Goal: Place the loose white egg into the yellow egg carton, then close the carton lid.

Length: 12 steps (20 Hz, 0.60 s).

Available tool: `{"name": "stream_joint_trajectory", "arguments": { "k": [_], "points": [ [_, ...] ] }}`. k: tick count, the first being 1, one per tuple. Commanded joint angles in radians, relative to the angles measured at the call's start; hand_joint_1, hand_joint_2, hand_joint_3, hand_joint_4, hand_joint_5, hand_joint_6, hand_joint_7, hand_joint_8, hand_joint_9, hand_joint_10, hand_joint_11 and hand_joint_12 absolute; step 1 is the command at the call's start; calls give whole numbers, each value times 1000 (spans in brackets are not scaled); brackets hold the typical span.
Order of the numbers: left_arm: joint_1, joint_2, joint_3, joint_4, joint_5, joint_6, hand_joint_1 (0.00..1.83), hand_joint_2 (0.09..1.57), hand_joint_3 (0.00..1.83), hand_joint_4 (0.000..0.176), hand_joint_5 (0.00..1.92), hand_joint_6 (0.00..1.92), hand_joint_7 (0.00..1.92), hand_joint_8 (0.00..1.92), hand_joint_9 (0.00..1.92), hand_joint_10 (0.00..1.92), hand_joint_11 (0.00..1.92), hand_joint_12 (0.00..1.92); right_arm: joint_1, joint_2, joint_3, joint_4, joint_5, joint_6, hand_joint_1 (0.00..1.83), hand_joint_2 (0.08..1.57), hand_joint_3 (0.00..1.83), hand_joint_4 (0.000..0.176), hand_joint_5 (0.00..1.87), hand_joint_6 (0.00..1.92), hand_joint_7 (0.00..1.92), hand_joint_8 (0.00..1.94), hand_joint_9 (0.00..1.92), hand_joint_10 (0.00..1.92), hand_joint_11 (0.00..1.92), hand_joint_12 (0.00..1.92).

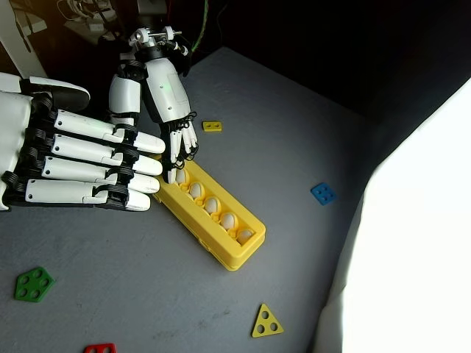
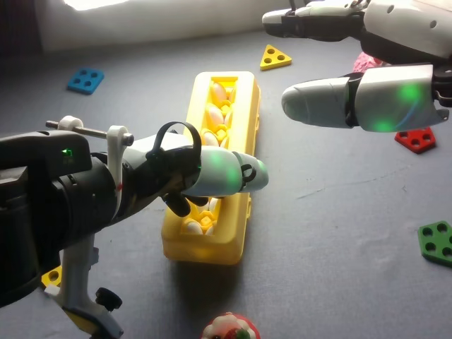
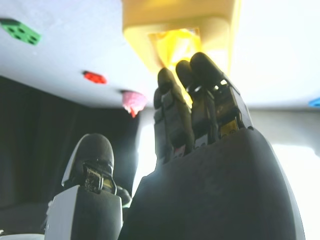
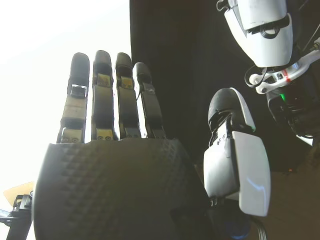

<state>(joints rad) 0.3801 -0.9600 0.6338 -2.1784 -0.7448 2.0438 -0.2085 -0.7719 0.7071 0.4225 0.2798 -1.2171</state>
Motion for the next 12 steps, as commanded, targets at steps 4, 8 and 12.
{"name": "stream_joint_trajectory", "arguments": {
  "k": [4,8,12],
  "points": [
    [-51,-7,30,72,36,-1,239,1311,0,0,379,9,515,29,127,878,0,1484,14,5,-3,-9,111,0,50,1201,1,0,286,5,332,2,321,7,0,797],
    [-107,-8,113,87,48,96,241,1313,0,0,359,1,499,23,110,867,0,1494,13,5,-3,-9,111,0,68,1203,0,0,285,3,338,1,340,8,0,846],
    [-122,-6,214,87,66,199,261,1309,0,0,373,7,511,29,118,871,0,1529,12,5,-3,-9,111,0,86,1197,0,0,311,7,366,5,359,9,0,873]
  ]
}}
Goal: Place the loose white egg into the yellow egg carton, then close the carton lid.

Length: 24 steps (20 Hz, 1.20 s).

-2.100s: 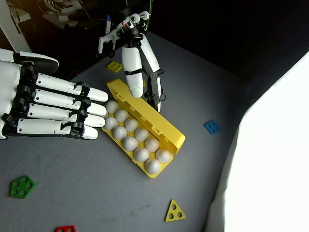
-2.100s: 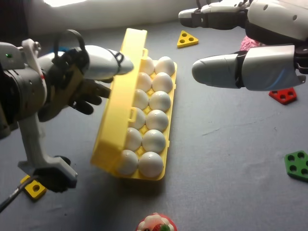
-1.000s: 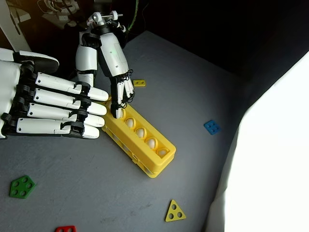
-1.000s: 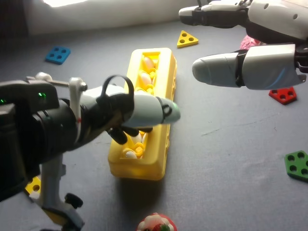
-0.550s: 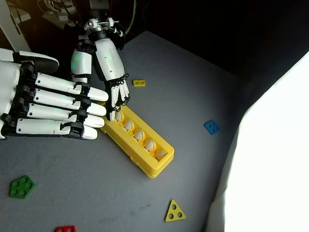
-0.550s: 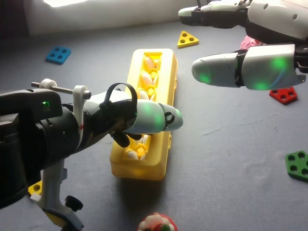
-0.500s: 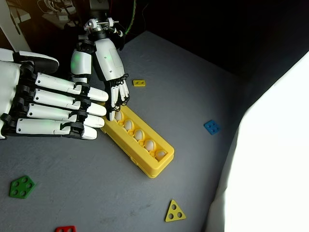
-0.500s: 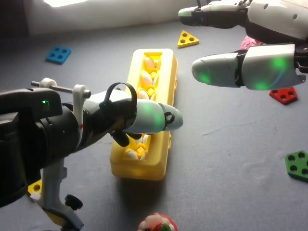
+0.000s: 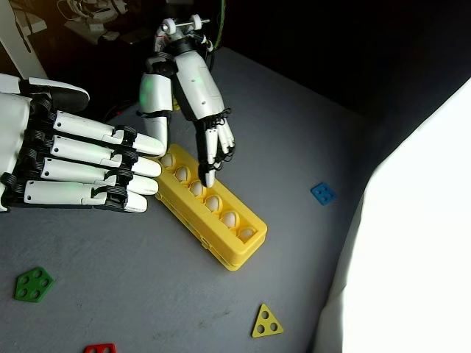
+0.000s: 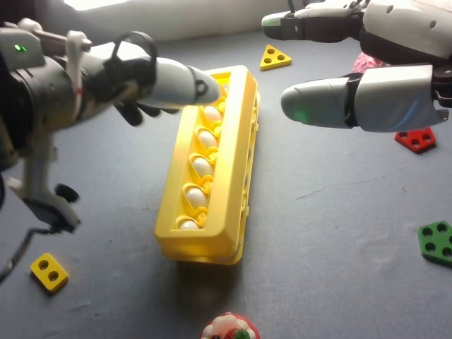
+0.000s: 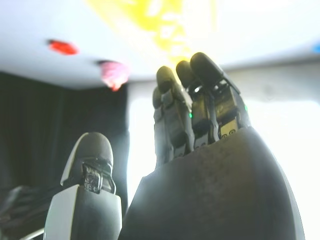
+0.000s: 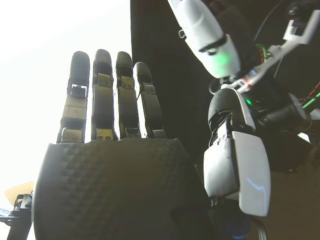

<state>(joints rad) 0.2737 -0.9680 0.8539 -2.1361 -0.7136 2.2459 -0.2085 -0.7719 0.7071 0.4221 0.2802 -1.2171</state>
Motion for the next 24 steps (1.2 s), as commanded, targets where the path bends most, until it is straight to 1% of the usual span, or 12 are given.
{"name": "stream_joint_trajectory", "arguments": {
  "k": [1,3,7,8,9,10,12,14,15,16,17,24],
  "points": [
    [-16,3,13,44,37,19,253,1310,0,0,376,8,510,29,115,872,0,1527,12,5,-3,-8,110,0,85,1198,0,0,314,8,370,6,358,8,0,873],
    [-18,3,68,44,54,114,208,1317,2,0,395,16,532,42,135,894,0,1560,12,5,-3,-8,110,0,27,1205,1,0,372,22,460,21,421,24,0,925],
    [-23,9,148,44,124,284,233,1338,1,0,459,453,312,1093,174,1284,0,1791,12,6,-3,-8,110,0,115,1201,0,0,716,95,830,43,754,109,100,1260],
    [-24,16,160,44,145,316,286,1330,0,0,549,641,431,1267,282,1452,79,1862,12,6,-3,-8,110,0,185,1192,7,0,827,298,963,159,803,422,268,1373],
    [-25,26,167,44,159,345,251,1336,1,0,655,969,586,1467,460,1652,288,1909,12,6,-4,-8,109,0,140,1218,7,0,926,946,1072,766,811,1203,418,1749],
    [-26,34,168,44,167,361,223,1341,2,0,717,1215,734,1577,608,1809,472,1919,12,6,-4,-8,108,0,52,1239,6,0,1003,1404,1126,1255,906,1634,587,1887],
    [-26,61,159,44,184,385,111,1356,5,0,923,1492,1046,1623,969,1888,843,1921,11,6,-4,-8,108,0,3,1261,4,0,1111,1786,1216,1730,1124,1895,945,1920],
    [-27,86,141,44,187,401,14,1377,7,0,1075,1730,1224,1729,1196,1916,1136,1921,10,6,-5,-8,108,0,0,1284,0,0,1172,1818,1276,1920,1280,1920,1219,1921],
    [-29,93,133,44,187,409,2,1380,5,0,1106,1787,1245,1781,1243,1920,1206,1921,10,6,-5,-8,108,0,0,1290,0,55,1195,1830,1288,1937,1306,1921,1272,1921],
    [-32,97,128,44,191,421,0,1388,6,0,1110,1864,1234,1850,1252,1921,1238,1921,10,6,-5,-8,108,0,0,1293,0,152,1216,1817,1284,1940,1301,1921,1261,1921],
    [-34,97,129,44,203,428,0,1391,4,0,1090,1891,1222,1870,1245,1921,1227,1921,10,6,-5,-9,108,0,0,1295,1,171,1210,1812,1274,1941,1292,1921,1244,1921],
    [-67,89,156,44,249,475,31,1394,0,0,1071,1904,1205,1888,1241,1921,1209,1921,11,6,-5,-9,110,0,4,1306,2,176,1185,1913,1266,1941,1280,1921,1243,1921]
  ]
}}
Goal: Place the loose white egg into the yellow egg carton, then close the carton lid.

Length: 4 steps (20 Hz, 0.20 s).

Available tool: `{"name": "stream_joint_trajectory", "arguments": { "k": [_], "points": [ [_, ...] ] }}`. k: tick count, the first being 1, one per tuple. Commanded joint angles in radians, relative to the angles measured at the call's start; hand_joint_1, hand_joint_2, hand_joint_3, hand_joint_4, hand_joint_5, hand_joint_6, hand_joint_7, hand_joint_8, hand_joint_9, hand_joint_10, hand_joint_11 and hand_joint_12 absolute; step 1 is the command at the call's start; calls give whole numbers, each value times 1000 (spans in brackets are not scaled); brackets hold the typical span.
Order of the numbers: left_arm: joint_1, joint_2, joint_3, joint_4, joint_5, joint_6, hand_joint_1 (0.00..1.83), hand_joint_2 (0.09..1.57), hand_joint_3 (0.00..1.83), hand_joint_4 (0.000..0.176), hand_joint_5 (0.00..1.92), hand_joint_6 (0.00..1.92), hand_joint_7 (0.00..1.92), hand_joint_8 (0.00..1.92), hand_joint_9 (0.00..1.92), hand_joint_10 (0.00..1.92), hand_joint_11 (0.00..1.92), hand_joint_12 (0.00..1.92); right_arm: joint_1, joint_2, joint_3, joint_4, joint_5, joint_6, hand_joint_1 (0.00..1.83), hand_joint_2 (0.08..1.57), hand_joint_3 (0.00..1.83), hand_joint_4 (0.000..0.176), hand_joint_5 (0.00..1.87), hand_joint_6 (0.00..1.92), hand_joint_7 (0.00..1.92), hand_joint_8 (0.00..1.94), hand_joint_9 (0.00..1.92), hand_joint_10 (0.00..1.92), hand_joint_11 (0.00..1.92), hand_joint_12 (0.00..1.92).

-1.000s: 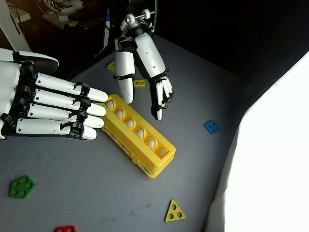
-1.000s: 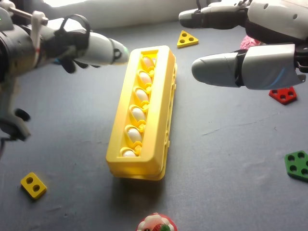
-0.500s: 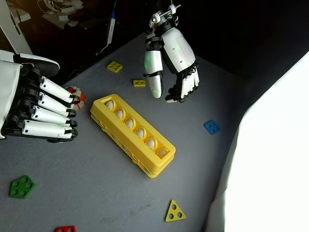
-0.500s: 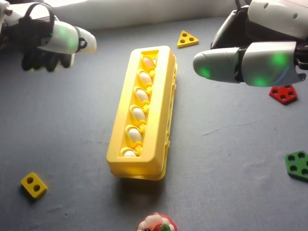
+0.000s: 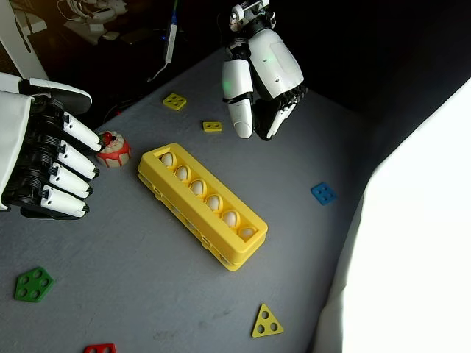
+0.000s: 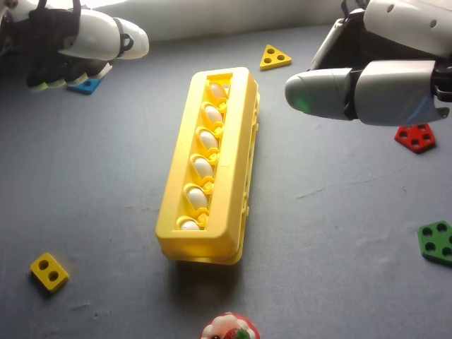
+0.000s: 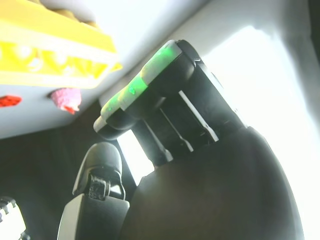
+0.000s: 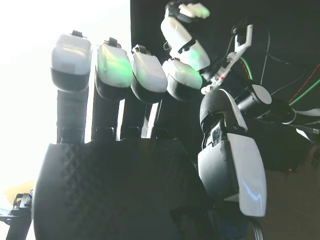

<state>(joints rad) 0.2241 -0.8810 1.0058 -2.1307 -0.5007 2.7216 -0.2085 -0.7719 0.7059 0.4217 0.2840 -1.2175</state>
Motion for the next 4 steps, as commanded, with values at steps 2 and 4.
{"name": "stream_joint_trajectory", "arguments": {
  "k": [2,4],
  "points": [
    [-20,2,4,38,30,-1,1,1402,2,0,1040,1895,1178,1875,1212,1921,1169,1921,11,6,-4,-10,107,0,32,1304,0,176,1182,1919,1260,1941,1275,1921,1235,1921],
    [-21,2,3,37,26,-1,8,1410,4,0,1031,1914,1160,1881,1194,1921,1155,1921,11,6,-4,-16,108,0,25,1308,2,176,1164,1917,1251,1941,1263,1921,1215,1921]
  ]
}}
